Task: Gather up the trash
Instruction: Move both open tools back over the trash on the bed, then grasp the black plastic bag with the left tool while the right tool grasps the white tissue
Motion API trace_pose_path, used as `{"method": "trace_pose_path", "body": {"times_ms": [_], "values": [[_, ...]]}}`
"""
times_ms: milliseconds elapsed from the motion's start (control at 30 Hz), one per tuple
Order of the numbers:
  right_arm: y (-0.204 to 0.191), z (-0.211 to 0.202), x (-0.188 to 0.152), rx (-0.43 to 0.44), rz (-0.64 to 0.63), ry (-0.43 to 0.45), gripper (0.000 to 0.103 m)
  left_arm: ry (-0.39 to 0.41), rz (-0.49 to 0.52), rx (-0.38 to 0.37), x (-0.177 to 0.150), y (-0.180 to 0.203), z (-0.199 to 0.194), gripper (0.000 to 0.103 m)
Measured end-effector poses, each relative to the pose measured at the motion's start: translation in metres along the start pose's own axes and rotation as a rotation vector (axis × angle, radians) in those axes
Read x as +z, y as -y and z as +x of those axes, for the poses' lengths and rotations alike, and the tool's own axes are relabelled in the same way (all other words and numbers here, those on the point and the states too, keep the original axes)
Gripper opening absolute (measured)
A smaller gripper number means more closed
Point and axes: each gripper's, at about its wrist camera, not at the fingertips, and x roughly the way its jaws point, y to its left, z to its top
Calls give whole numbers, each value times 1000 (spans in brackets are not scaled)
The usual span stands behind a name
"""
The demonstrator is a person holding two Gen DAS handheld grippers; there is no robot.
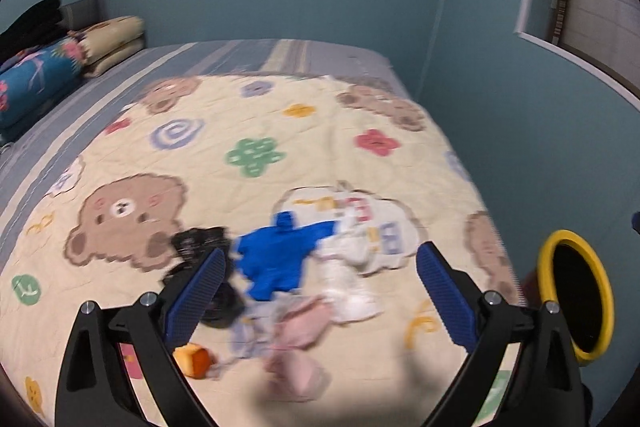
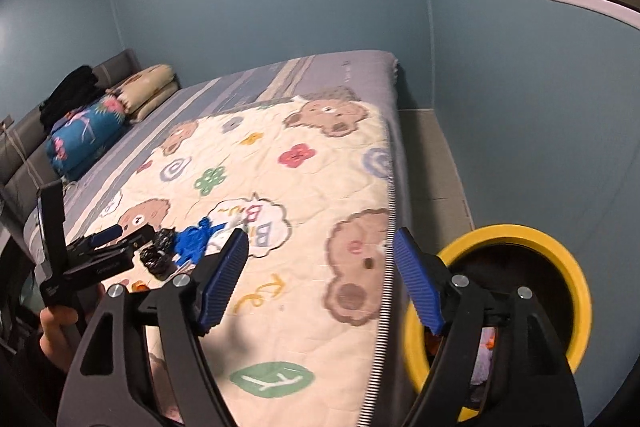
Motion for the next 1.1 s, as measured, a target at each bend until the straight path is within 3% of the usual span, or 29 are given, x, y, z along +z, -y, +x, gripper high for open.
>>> {"method": "trace_pose_path", "body": {"times_ms": [467,700,1100], "values": [[-73,101,-14,79,-93,-134,71,-83,-69,163,-17,-93,47,93],[-109,164,-32,99,-147,-215,71,-118,-108,189,-22,-122,68,93],[-158,248,-55,101,-207,-343,65,-164,-113,195,-32,-133,99,93]]}}
